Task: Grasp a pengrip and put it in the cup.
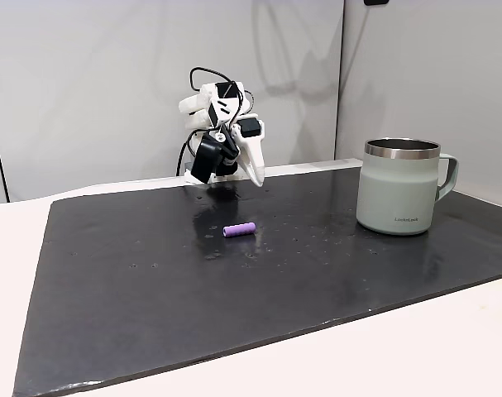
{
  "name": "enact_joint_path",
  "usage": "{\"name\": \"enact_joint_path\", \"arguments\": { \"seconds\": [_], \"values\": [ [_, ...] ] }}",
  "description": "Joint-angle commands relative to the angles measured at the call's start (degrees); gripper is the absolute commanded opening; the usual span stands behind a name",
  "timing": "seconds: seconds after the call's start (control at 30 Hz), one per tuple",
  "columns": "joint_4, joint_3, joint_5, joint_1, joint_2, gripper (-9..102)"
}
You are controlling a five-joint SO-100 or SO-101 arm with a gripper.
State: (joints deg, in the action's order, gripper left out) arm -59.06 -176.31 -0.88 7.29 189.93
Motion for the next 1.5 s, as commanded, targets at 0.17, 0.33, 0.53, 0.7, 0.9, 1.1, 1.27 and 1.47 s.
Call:
{"name": "enact_joint_path", "arguments": {
  "seconds": [0.17,0.33,0.53,0.7,0.9,1.1,1.27,1.47],
  "values": [
    [2.7,0.2,0.8,2.5,1.1,0],
    [2.7,0.2,0.8,2.5,1.1,0],
    [2.5,2.3,0.7,1.8,1.1,0],
    [0.0,10.5,1.5,2.5,-3.0,0],
    [-2.6,27.2,0.5,2.9,-19.4,0],
    [-6.8,38.0,5.3,2.9,-29.0,0],
    [-9.9,49.2,8.6,0.4,-42.1,0],
    [-13.1,63.3,9.6,-4.1,-55.0,0]
  ]
}}
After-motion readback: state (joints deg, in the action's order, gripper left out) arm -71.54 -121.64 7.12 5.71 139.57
